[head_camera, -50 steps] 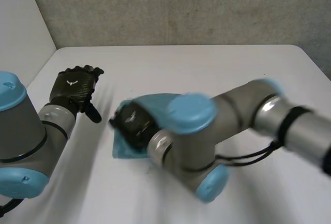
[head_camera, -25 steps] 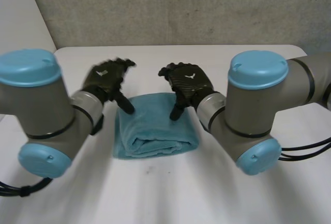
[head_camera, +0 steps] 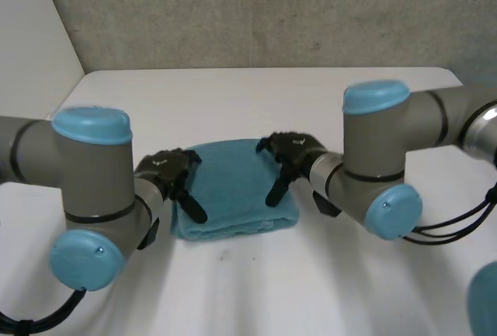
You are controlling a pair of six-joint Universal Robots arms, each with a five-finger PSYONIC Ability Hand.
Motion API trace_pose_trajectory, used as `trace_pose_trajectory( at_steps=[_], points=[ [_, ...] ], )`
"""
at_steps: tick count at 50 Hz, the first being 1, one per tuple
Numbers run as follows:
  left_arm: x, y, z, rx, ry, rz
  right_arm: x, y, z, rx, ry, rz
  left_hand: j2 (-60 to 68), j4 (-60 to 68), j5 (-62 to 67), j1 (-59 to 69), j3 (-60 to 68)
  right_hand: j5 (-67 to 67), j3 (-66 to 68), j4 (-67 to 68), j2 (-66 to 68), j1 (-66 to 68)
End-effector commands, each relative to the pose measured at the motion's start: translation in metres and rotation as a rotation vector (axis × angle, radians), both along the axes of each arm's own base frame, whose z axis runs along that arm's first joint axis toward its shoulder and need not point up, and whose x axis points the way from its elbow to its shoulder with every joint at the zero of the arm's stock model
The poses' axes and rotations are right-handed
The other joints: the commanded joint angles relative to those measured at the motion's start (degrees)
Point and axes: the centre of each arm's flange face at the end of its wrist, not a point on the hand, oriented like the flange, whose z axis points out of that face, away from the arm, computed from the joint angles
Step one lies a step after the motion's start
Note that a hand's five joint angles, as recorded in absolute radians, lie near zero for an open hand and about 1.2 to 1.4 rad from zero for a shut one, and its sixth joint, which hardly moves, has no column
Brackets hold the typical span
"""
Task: Fold the laundry
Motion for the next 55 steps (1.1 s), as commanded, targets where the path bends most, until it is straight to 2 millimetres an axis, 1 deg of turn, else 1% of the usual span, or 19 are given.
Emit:
trace_pose_trajectory(
  at_steps=[1, 3, 4, 6, 7, 8, 9, 10, 11, 12, 13, 14, 15, 17, 21, 32, 38, 47, 55],
  points=[
    [0.001, 0.002, 0.083, -0.183, 0.113, -0.004, -0.022, 0.0, 0.094, -0.187, -0.099, -0.061, -1.37, -1.29, -2.26, -1.46, -1.92, -3.48, -2.48, -3.43, -2.76, -1.81],
    [0.007, 0.006, 0.119, -0.252, 0.152, 0.005, -0.046, -0.001, 0.131, -0.268, -0.129, -0.139, -0.53, -0.45, -1.42, -0.62, -1.08, -3.48, -2.48, -3.43, -2.76, -1.81],
    [0.007, 0.006, 0.119, -0.253, 0.153, 0.005, -0.046, -0.002, 0.131, -0.269, -0.129, -0.14, -0.53, -0.45, -1.42, -0.62, -1.08, -3.48, -2.48, -3.43, -2.76, -1.81],
    [0.017, 0.013, 0.144, -0.279, 0.165, 0.02, -0.072, 0.0, 0.157, -0.325, -0.142, -0.214, -0.37, -0.28, -1.25, -0.45, -0.91, -3.48, -2.48, -3.43, -2.76, -1.81],
    [0.017, 0.013, 0.144, -0.279, 0.165, 0.02, -0.072, 0.0, 0.157, -0.325, -0.142, -0.215, -0.36, -0.28, -1.25, -0.45, -0.91, -3.48, -2.48, -3.43, -2.76, -1.81],
    [0.022, 0.018, 0.154, -0.286, 0.167, 0.024, -0.083, 0.001, 0.167, -0.346, -0.145, -0.246, -0.36, -0.28, -1.25, -0.45, -0.91, -3.48, -2.48, -3.43, -2.76, -1.81],
    [0.022, 0.018, 0.154, -0.287, 0.167, 0.024, -0.095, 0.002, 0.175, -0.365, -0.148, -0.276, -0.36, -0.28, -1.25, -0.45, -0.91, -3.48, -2.48, -3.43, -2.76, -1.81],
    [0.028, 0.022, 0.165, -0.299, 0.176, 0.026, -0.096, 0.002, 0.175, -0.365, -0.148, -0.276, -0.36, -0.28, -1.25, -0.45, -0.91, -3.48, -2.48, -3.43, -2.76, -1.81],
    [0.034, 0.027, 0.177, -0.314, 0.187, 0.023, -0.108, 0.002, 0.182, -0.381, -0.149, -0.309, -0.36, -0.28, -1.25, -0.45, -0.91, -3.48, -2.48, -3.43, -2.76, -1.81],
    [0.034, 0.027, 0.177, -0.314, 0.187, 0.023, -0.12, 0.002, 0.185, -0.389, -0.144, -0.342, -0.36, -0.28, -1.25, -0.45, -0.91, -3.48, -2.48, -3.43, -2.76, -1.81],
    [0.039, 0.03, 0.185, -0.324, 0.195, 0.019, -0.12, 0.002, 0.185, -0.389, -0.143, -0.342, -0.36, -0.28, -1.25, -0.45, -0.91, -3.48, -2.48, -3.43, -2.76, -1.81],
    [0.043, 0.032, 0.19, -0.321, 0.2, 0.014, -0.13, 0.002, 0.188, -0.399, -0.137, -0.368, -0.36, -0.28, -1.25, -0.45, -0.91, -3.48, -2.48, -3.43, -2.76, -1.81],
    [0.043, 0.032, 0.19, -0.321, 0.2, 0.014, -0.13, 0.002, 0.188, -0.399, -0.137, -0.369, -0.36, -0.28, -1.25, -0.45, -0.91, -3.48, -2.48, -3.43, -2.76, -1.81],
    [0.045, 0.036, 0.191, -0.31, 0.208, -0.014, -0.139, 0.002, 0.193, -0.426, -0.117, -0.39, -0.36, -0.28, -1.25, -0.45, -0.91, -3.48, -2.48, -3.43, -2.76, -1.81],
    [0.045, 0.037, 0.194, -0.31, 0.223, -0.026, -0.141, 0.002, 0.197, -0.442, -0.111, -0.395, -0.7, -0.61, -1.58, -0.78, -1.24, -3.48, -2.48, -3.43, -2.76, -1.81],
    [0.048, 0.037, 0.198, -0.329, 0.222, -0.021, -0.139, 0.002, 0.189, -0.424, -0.087, -0.389, -1.88, -1.79, -2.76, -1.97, -2.42, -3.48, -2.48, -3.43, -2.76, -1.81],
    [0.052, 0.033, 0.194, -0.318, 0.217, -0.002, -0.139, 0.002, 0.184, -0.412, -0.08, -0.387, -1.88, -1.79, -2.76, -1.97, -2.42, -3.48, -2.48, -3.43, -2.76, -1.81],
    [0.051, 0.032, 0.187, -0.31, 0.213, -0.005, -0.137, 0.004, 0.181, -0.402, -0.079, -0.373, -1.88, -1.79, -2.76, -1.97, -2.42, -3.48, -2.48, -3.43, -2.76, -1.81],
    [0.051, 0.03, 0.185, -0.309, 0.212, -0.003, -0.135, 0.005, 0.183, -0.407, -0.082, -0.366, -1.88, -1.79, -2.76, -1.97, -2.42, -3.48, -2.48, -3.43, -2.76, -1.81]
  ],
)
